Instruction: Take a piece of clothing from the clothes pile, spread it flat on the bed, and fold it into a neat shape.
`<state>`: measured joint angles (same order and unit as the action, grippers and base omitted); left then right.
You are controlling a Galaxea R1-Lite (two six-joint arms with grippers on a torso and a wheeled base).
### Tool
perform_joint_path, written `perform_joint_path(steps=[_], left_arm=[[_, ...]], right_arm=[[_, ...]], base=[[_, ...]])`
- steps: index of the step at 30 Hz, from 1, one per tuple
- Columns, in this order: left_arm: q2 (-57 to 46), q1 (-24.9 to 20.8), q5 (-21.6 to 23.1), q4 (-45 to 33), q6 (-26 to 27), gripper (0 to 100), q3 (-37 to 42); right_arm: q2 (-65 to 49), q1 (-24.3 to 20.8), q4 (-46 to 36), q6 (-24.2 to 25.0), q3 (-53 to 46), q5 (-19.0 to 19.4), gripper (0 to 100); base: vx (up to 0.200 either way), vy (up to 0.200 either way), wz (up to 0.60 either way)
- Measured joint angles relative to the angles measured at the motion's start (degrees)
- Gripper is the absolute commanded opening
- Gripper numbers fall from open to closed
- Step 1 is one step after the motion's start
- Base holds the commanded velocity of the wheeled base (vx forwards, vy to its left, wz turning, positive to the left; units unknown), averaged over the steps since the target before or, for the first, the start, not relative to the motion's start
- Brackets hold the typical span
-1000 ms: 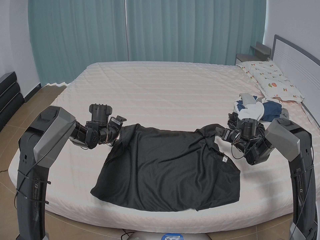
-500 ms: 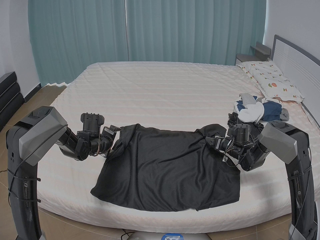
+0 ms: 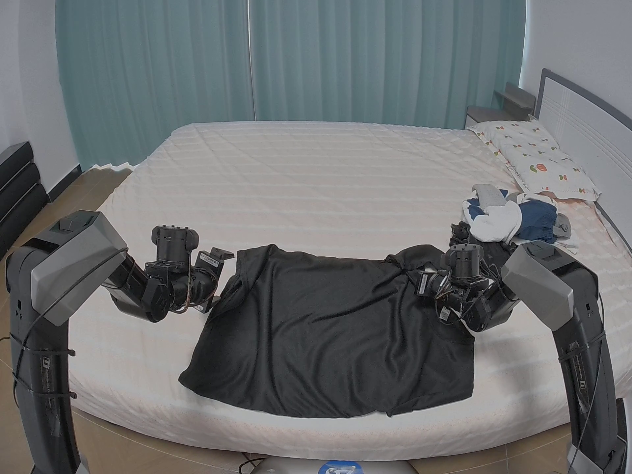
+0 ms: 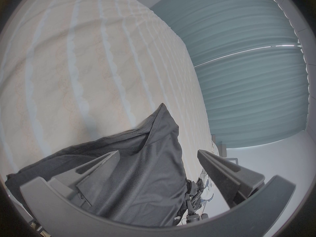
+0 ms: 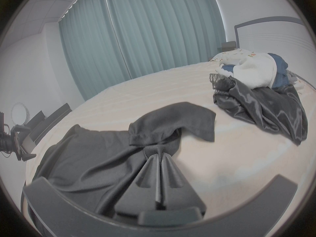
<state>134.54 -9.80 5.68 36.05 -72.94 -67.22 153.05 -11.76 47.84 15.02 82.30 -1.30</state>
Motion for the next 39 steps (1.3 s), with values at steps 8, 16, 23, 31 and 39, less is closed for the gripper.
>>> perform_joint_path(steps=[8, 16, 23, 31, 39], left_arm=[[-0.13, 0.02, 0.04, 0.98, 0.0, 100, 0.88], [-0.22, 0.05, 0.04, 1.01, -0.01, 100, 1.18], [-0.33, 0.05, 0.04, 1.01, -0.04, 100, 1.32], [-0.46, 0.05, 0.04, 1.12, 0.02, 100, 1.56], [-0.8, 0.0, 0.01, 4.07, 0.33, 100, 3.74]], right_arm=[[0.15, 3.22, 0.52, 0.44, 5.51, -0.33, 0], [1.37, 6.92, -1.12, 0.63, 17.57, -0.26, 0], [6.21, 8.08, -2.18, 2.02, 25.28, -0.22, 100], [7.51, 8.7, -1.88, 3.38, 22.08, 0.07, 100], [2.24, 9.4, 2.33, 6.6, 2.82, 1.06, 100]], base=[[0.0, 0.0, 0.0], [0.0, 0.0, 0.0], [0.0, 0.0, 0.0], [0.0, 0.0, 0.0], [0.0, 0.0, 0.0]])
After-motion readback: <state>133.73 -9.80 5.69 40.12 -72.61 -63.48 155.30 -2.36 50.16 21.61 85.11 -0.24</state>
